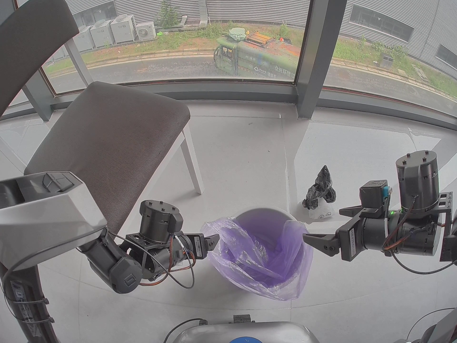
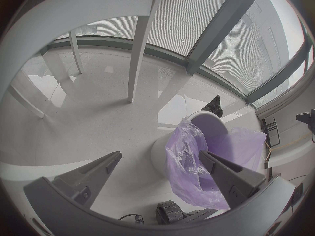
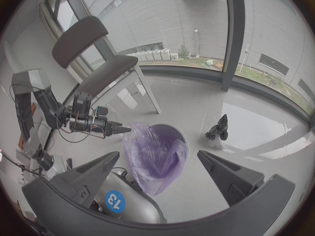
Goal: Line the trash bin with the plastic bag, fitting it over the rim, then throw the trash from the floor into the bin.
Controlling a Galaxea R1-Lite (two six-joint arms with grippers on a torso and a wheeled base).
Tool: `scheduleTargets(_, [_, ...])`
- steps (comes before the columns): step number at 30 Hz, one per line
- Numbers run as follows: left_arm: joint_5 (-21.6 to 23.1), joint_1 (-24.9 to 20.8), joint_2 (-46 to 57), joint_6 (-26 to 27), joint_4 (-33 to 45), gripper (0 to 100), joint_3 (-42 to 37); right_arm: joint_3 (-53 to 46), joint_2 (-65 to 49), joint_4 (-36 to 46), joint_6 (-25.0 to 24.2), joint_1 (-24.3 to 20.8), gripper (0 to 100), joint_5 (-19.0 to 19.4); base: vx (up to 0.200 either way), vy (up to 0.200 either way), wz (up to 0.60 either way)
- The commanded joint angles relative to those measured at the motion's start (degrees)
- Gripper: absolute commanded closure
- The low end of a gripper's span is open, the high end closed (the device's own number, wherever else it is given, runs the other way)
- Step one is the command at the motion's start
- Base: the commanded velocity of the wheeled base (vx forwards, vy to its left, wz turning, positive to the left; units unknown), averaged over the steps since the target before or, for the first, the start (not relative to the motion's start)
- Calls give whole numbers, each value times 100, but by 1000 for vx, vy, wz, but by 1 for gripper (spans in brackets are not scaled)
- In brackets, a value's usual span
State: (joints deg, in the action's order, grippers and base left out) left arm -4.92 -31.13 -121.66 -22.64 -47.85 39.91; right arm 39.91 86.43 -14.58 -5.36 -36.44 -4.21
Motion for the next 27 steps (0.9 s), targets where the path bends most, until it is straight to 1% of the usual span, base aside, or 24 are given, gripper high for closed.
scheduleTargets(1, [18,-68,-174,14,-14,0,105,43,164,52,97,14,0,-54,0,0,0])
scheduleTargets(3, [27,-77,-200,14,-67,0,131,87,269,17,115,31,0,-80,0,0,0])
scheduleTargets(5, [115,-86,-218,31,-163,0,78,131,366,-10,115,40,0,-195,0,0,0])
scheduleTargets(6, [159,-77,-262,31,-199,100,87,166,383,8,132,40,0,-265,0,0,0])
scheduleTargets(7, [211,-59,-297,40,-234,100,96,201,418,43,132,31,0,-344,0,0,0])
scheduleTargets(10, [229,-51,-349,40,-278,100,140,236,559,52,167,5,0,-406,0,0,0])
scheduleTargets(15, [229,-112,-411,49,-480,100,166,570,990,412,1011,49,0,-660,0,0,0])
scheduleTargets(16, [229,-112,-411,49,-506,100,166,623,1025,491,1116,58,0,-678,0,0,0])
scheduleTargets(19, [229,-147,-385,58,-656,100,157,869,1130,843,1635,102,0,-713,0,0,0])
scheduleTargets(20, [229,-156,-385,49,-656,100,157,878,1130,860,1661,102,0,-713,0,0,0])
scheduleTargets(21, [220,-156,-385,58,-664,100,166,948,1148,1001,1960,207,0,-713,0,0,0])
scheduleTargets(24, [202,-174,-385,67,-664,100,166,948,1165,1054,2628,462,0,-704,0,0,0])
scheduleTargets(25, [202,-174,-385,67,-664,100,166,939,1165,1054,2663,480,0,-704,0,0,0])
scheduleTargets(26, [194,-191,-367,75,-673,100,166,922,1209,1045,3006,629,0,-687,0,0,0])
scheduleTargets(27, [194,-200,-358,75,-673,100,157,922,1262,1045,3103,655,0,-687,0,0,0])
